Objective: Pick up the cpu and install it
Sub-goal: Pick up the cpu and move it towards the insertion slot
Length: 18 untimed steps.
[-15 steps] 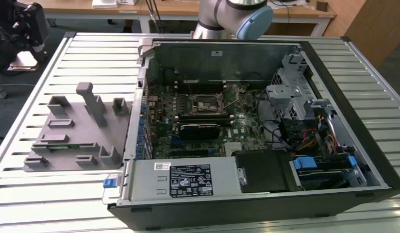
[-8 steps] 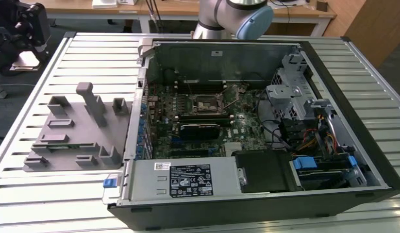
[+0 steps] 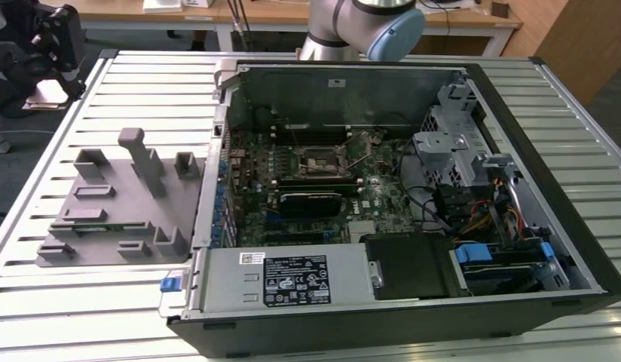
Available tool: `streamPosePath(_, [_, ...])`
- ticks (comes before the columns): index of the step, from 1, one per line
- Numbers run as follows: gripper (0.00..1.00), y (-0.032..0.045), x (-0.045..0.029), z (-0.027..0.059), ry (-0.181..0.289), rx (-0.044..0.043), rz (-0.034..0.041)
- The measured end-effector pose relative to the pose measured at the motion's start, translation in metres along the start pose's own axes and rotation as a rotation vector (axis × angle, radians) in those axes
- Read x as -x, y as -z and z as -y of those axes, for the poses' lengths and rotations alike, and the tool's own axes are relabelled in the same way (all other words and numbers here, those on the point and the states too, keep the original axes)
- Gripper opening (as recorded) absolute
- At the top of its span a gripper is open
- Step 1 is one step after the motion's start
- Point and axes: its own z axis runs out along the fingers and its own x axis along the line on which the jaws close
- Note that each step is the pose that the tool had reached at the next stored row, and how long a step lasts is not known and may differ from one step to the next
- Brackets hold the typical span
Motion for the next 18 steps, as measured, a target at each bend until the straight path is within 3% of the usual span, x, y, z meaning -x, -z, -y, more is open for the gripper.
streamPosePath(18, [0.54, -0.0002, 0.0155, -0.0007, 0.0, 0.0001, 0.0001])
